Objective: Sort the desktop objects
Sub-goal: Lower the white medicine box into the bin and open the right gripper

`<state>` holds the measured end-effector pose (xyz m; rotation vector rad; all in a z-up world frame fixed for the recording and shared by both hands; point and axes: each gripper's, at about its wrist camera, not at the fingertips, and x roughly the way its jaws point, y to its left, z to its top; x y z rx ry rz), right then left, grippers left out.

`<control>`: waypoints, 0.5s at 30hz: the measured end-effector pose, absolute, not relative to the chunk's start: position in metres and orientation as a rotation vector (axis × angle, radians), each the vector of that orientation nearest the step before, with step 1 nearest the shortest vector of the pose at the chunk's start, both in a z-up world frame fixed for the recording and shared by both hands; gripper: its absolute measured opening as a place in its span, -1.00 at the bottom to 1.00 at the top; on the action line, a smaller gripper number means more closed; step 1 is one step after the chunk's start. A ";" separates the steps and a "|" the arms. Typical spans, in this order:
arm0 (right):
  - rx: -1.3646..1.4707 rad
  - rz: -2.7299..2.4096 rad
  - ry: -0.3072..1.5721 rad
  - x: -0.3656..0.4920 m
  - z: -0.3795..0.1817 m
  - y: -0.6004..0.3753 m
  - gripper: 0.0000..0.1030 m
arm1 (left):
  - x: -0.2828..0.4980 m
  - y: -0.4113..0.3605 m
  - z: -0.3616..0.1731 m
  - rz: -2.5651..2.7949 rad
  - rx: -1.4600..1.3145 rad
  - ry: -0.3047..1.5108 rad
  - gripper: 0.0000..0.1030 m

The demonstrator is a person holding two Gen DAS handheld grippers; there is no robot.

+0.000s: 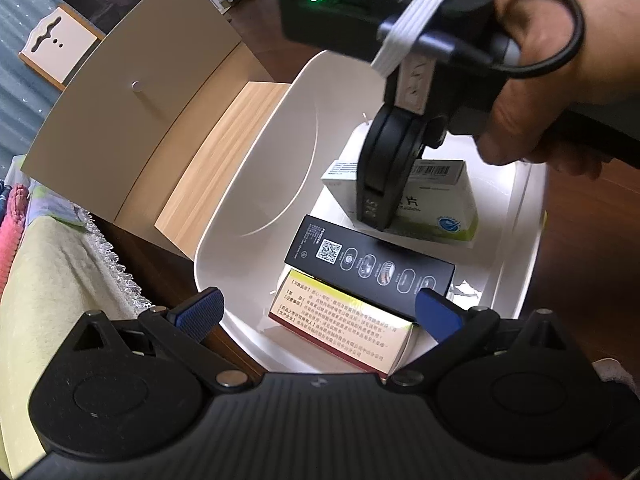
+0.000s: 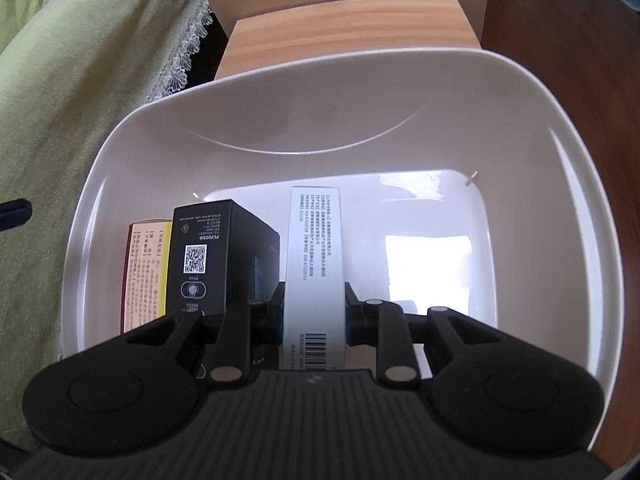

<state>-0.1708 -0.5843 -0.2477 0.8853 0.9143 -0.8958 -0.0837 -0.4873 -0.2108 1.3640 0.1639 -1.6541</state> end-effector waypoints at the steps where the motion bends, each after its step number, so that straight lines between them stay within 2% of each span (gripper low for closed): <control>1: 0.888 -0.896 0.919 -0.169 -0.249 -0.585 -0.57 | -0.084 -0.487 -0.212 -1.654 1.368 0.165 0.99; 15: 0.935 -0.894 0.935 -0.168 -0.261 -0.583 -0.54 | -0.084 -0.492 -0.217 -1.656 1.393 0.169 0.99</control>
